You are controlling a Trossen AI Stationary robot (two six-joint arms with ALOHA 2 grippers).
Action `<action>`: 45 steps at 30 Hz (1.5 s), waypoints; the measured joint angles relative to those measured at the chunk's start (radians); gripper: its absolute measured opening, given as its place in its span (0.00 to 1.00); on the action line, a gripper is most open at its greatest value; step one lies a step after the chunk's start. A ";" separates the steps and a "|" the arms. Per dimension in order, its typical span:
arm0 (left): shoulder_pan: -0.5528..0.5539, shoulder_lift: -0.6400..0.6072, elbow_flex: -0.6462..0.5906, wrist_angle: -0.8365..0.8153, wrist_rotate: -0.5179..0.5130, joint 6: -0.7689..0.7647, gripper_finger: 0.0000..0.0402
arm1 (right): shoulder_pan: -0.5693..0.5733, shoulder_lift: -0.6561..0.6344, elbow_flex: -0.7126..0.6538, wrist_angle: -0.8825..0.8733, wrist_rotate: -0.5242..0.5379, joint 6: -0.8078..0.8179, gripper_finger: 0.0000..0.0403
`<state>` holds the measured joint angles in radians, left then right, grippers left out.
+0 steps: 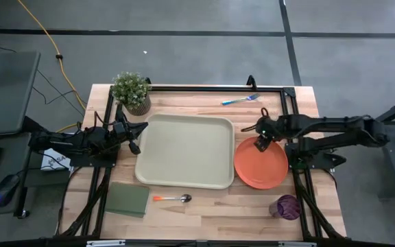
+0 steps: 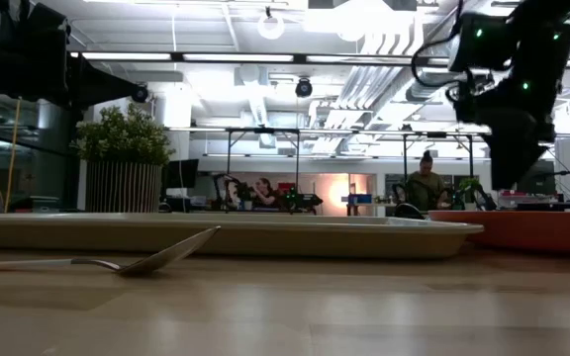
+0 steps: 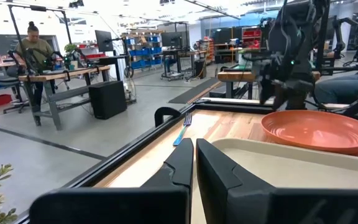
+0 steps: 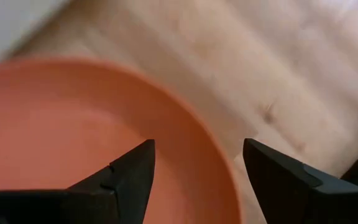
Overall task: Pick and place plate/cup/fork/spoon on tray
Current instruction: Put the orange plate on the gray tray
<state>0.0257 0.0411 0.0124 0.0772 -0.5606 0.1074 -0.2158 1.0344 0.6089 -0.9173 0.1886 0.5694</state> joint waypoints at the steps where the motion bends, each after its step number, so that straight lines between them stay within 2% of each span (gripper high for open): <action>1: 0.000 0.000 0.000 0.000 0.000 -0.001 0.01 | -0.003 0.016 0.000 -0.012 -0.020 -0.005 0.59; 3: 0.000 0.000 0.000 0.000 0.000 0.000 0.01 | -0.007 0.037 -0.001 -0.019 -0.048 -0.015 0.59; 26: 0.000 0.000 0.000 0.000 0.000 0.001 0.01 | -0.007 0.263 -0.002 -0.008 -0.006 -0.028 0.56; 32: 0.000 0.000 0.000 0.000 0.000 0.000 0.01 | -0.007 0.286 -0.002 -0.006 -0.006 -0.027 0.43; 42: 0.000 0.000 0.000 -0.001 0.000 0.001 0.01 | -0.007 0.284 -0.002 -0.033 -0.010 -0.015 0.06; 45: 0.000 0.000 0.000 -0.001 0.000 0.001 0.01 | -0.007 0.273 -0.001 -0.057 -0.018 0.016 0.02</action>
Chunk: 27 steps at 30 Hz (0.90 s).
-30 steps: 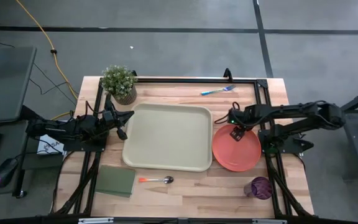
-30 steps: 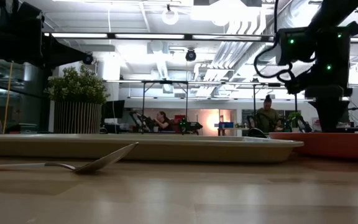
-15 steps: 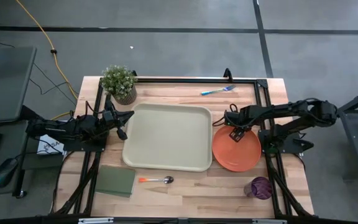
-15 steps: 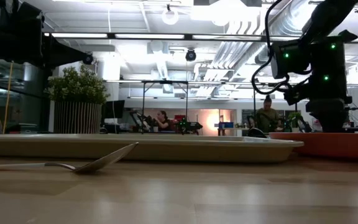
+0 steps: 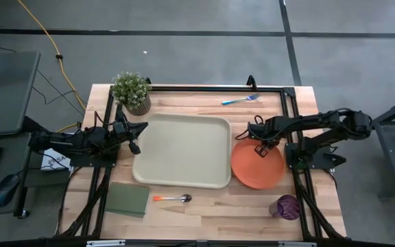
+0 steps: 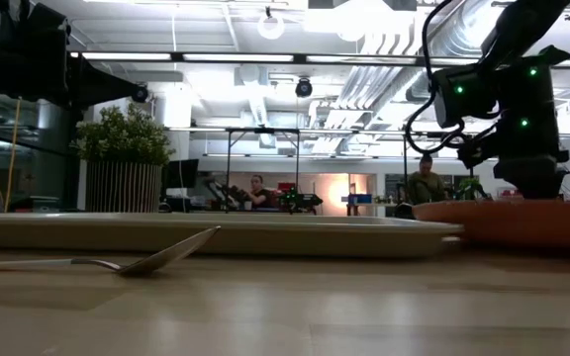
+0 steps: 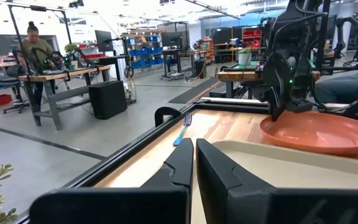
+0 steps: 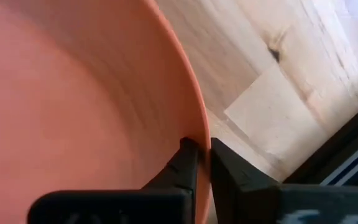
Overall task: Pick and place plate/cup/fork/spoon on tray
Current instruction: Put the orange plate on the gray tray
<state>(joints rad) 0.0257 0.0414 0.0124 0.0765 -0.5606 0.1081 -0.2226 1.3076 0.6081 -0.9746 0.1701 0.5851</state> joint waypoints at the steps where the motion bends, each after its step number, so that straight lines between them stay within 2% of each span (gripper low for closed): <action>1: 0.000 0.000 0.000 0.000 0.000 0.000 0.01 | 0.000 -0.007 0.000 -0.007 0.001 0.014 0.03; 9: 0.000 0.000 0.000 0.000 0.000 0.000 0.01 | 0.001 -0.094 0.000 -0.077 -0.040 0.082 0.01; 12: 0.000 0.000 0.000 0.000 0.000 0.000 0.01 | 0.000 -0.126 0.028 -0.163 -0.045 0.106 0.01; 19: 0.000 0.000 0.000 -0.001 0.000 0.000 0.01 | 0.001 -0.198 0.209 -0.368 -0.011 0.133 0.00; 27: 0.000 0.000 0.000 -0.005 0.000 0.000 0.01 | 0.037 -0.244 0.445 -0.380 0.064 0.117 0.00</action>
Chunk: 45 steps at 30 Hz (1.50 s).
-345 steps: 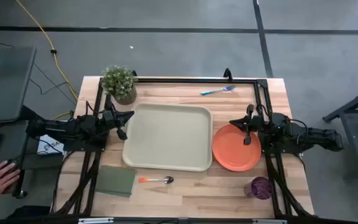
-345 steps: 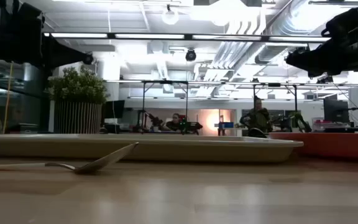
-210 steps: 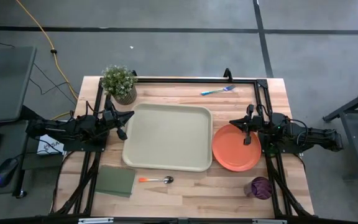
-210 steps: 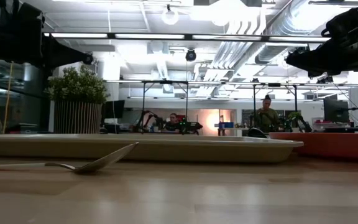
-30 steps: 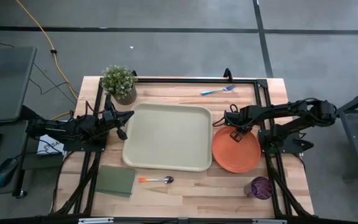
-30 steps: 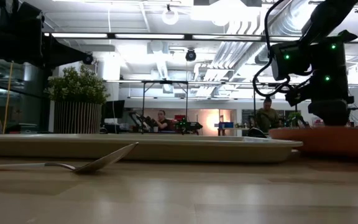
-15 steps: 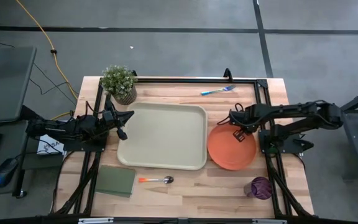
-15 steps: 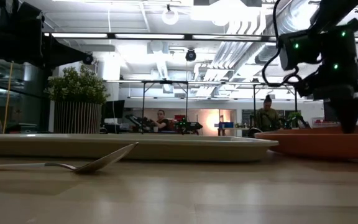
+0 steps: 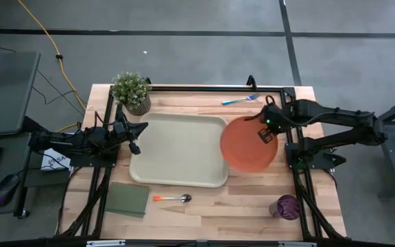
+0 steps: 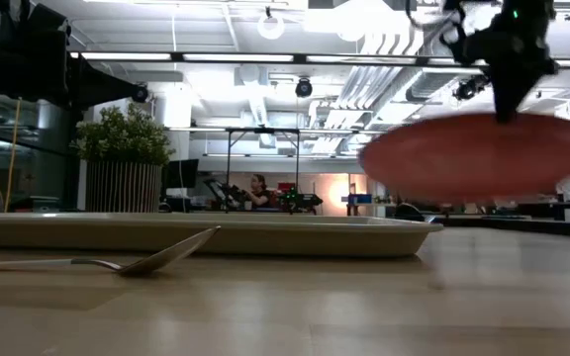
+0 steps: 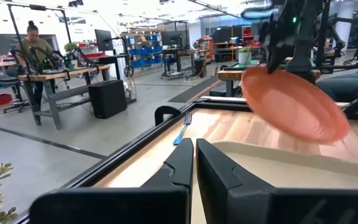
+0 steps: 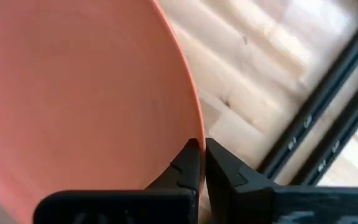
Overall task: Pick and place plate/cup/fork/spoon on tray
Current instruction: Put the orange plate on the gray tray
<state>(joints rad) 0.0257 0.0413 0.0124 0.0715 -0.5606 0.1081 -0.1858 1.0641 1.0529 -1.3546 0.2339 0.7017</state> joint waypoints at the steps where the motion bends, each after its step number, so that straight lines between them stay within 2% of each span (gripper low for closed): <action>1: 0.000 0.000 0.000 0.000 0.000 0.000 0.01 | 0.010 0.000 0.021 -0.001 0.004 -0.002 0.00; 7: 0.000 0.000 0.000 0.000 0.000 0.000 0.01 | 0.066 0.001 0.064 0.105 0.005 -0.035 0.00; 15: 0.000 0.000 0.000 0.000 0.000 0.000 0.01 | 0.091 0.069 0.000 0.413 -0.011 -0.113 0.00; 25: 0.000 0.000 0.000 0.000 0.000 -0.001 0.01 | 0.047 0.347 -0.039 0.921 -0.074 -0.236 0.00; 30: 0.000 0.000 0.000 0.000 0.000 -0.001 0.01 | 0.006 0.508 -0.039 1.115 -0.147 -0.253 0.00; 36: 0.000 0.000 0.000 0.000 0.000 0.000 0.01 | -0.032 0.632 -0.039 1.208 -0.188 -0.224 0.00; 45: 0.000 0.000 0.000 0.000 0.000 -0.002 0.01 | -0.044 0.705 -0.039 1.288 -0.194 -0.175 0.00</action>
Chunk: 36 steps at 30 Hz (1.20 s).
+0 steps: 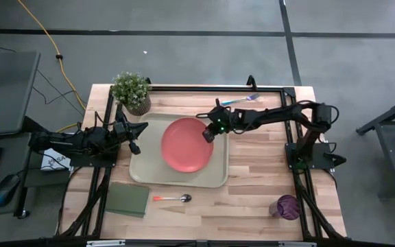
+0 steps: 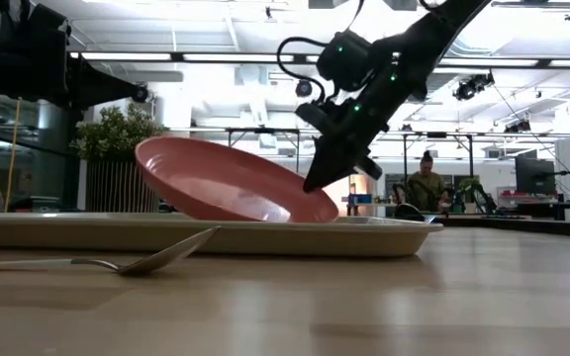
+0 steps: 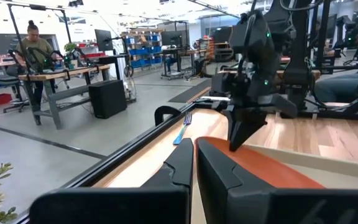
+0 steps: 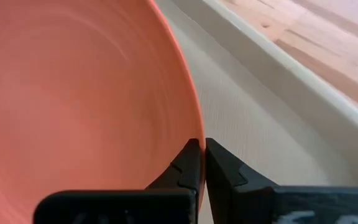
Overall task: Pick and place plate/cup/fork/spoon on tray
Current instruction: Put the orange plate on the gray tray
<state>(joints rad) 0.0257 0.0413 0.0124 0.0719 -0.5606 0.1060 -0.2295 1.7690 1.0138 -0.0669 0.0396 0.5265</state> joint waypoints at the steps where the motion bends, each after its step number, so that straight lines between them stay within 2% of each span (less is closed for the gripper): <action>1: 0.000 0.000 0.000 0.000 0.000 0.001 0.01 | 0.000 0.008 0.000 0.008 0.000 0.001 0.00; 9: 0.000 0.000 0.000 0.000 0.000 0.001 0.01 | 0.000 0.065 0.000 0.035 -0.001 0.037 0.00; 36: 0.000 0.000 0.000 0.000 0.000 0.001 0.01 | 0.000 0.069 0.000 0.071 0.017 0.041 0.00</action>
<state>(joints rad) 0.0257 0.0410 0.0124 0.0719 -0.5606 0.1070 -0.2295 1.8378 1.0142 0.0042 0.0569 0.5674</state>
